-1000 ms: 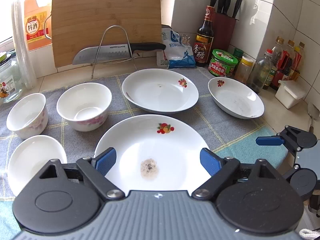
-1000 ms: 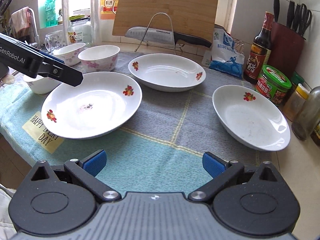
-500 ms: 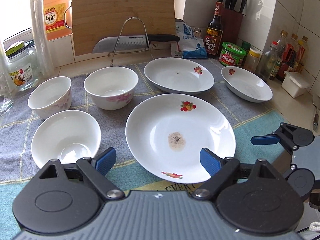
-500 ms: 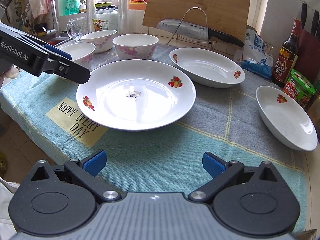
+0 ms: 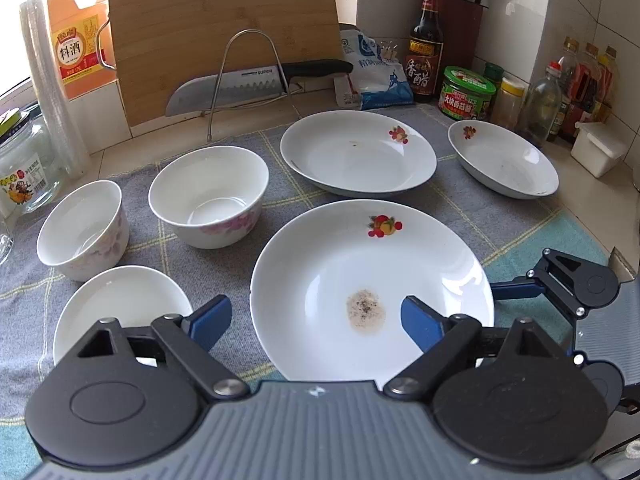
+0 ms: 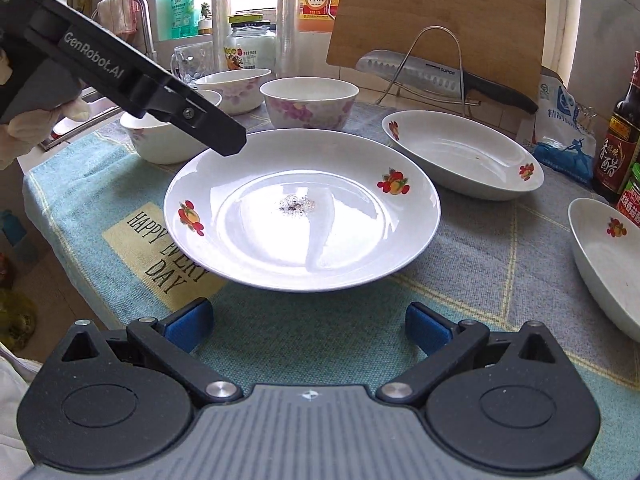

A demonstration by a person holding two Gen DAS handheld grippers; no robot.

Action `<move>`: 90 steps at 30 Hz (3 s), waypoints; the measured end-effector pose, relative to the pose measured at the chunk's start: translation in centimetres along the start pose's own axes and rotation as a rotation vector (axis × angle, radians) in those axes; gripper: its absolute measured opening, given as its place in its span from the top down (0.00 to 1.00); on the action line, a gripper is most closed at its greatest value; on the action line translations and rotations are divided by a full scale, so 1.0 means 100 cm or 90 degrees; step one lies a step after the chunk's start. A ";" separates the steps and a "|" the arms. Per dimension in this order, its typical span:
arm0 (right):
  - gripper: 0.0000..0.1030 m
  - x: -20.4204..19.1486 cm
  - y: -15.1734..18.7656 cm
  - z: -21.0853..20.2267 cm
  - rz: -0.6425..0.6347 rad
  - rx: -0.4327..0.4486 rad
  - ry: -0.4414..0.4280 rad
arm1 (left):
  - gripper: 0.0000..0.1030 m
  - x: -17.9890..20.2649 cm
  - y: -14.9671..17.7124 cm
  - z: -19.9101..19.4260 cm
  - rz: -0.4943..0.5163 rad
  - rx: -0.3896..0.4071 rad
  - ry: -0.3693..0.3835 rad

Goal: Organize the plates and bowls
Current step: 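Grasp the rim of the large stained white plate with the left gripper, then lift the stained plate and carry it over the plate by the condiments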

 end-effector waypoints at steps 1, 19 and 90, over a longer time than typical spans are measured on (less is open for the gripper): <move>0.00 0.000 -0.001 0.000 -0.004 0.001 -0.005 | 0.11 0.000 -0.003 0.004 0.005 -0.004 0.000; 0.00 -0.001 -0.007 0.010 -0.038 0.027 -0.040 | 0.11 -0.009 -0.034 0.075 0.036 -0.159 0.042; 0.00 0.017 -0.021 0.001 -0.028 0.004 -0.015 | 0.22 0.024 -0.062 0.081 0.096 -0.243 0.182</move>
Point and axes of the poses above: each gripper's, at about its wrist camera, not at the fingertips, and z roughly the way its jaws point, x to its right, y to its underside, the point moved 6 cm from there along z, roughly the way its jaws point, and after that the axes turned 5 degrees about -z, right-handed, at the moved point
